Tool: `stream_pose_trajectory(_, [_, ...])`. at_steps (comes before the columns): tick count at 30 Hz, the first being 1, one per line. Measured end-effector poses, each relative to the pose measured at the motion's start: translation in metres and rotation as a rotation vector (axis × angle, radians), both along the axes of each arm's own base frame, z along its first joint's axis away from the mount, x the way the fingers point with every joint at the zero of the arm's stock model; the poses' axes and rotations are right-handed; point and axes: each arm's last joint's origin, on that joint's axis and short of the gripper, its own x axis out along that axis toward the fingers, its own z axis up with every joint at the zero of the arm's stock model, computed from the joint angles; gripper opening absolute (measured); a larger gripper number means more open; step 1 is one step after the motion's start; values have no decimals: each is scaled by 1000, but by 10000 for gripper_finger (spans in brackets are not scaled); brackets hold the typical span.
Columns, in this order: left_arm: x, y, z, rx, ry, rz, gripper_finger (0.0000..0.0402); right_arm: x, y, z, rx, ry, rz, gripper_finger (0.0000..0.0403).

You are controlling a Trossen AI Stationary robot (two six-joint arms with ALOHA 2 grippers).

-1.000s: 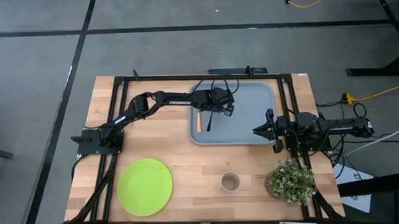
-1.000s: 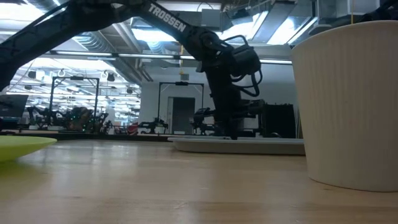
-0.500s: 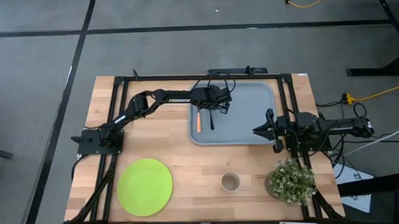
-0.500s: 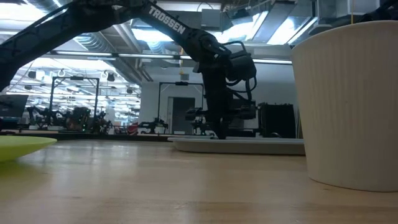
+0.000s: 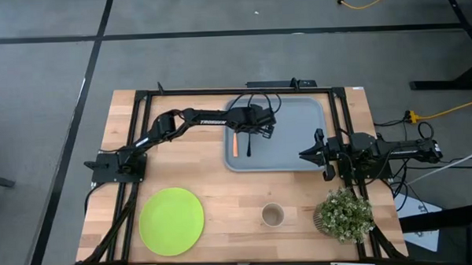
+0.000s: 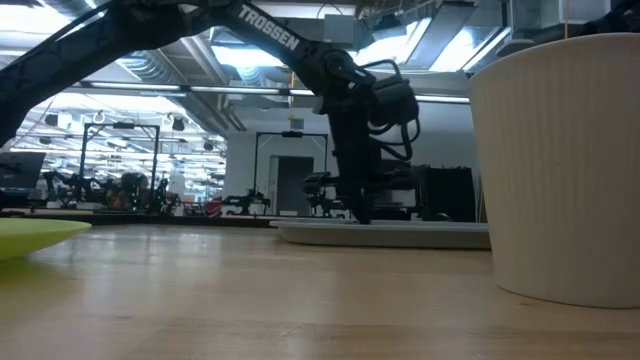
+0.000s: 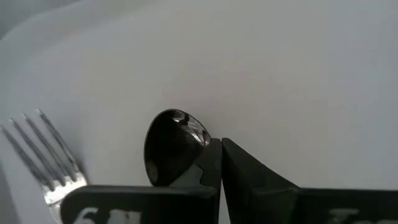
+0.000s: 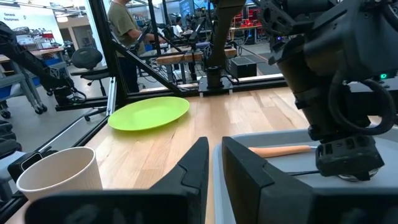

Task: Pick and place plate/cup/fork/spoon on tray
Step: Put the black spoon on the light blue tray to the right of the light orange fork

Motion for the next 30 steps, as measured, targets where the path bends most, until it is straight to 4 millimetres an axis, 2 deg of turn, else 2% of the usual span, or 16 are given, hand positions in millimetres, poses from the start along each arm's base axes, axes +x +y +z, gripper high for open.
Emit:
stream_pose_trajectory(8, [-7,4,-2,14,61,30,0,0,0,0,0,0,0,51])
stream_pose_trajectory(16, [-5,1,14,35,54,25,0,0,0,0,0,0,0,51])
stream_pose_trajectory(25, [2,-29,12,-70,45,-74,0,0,0,0,1,0,0,51])
stream_pose_trajectory(30, [3,-39,12,-33,64,-77,0,0,0,0,1,0,1,51])
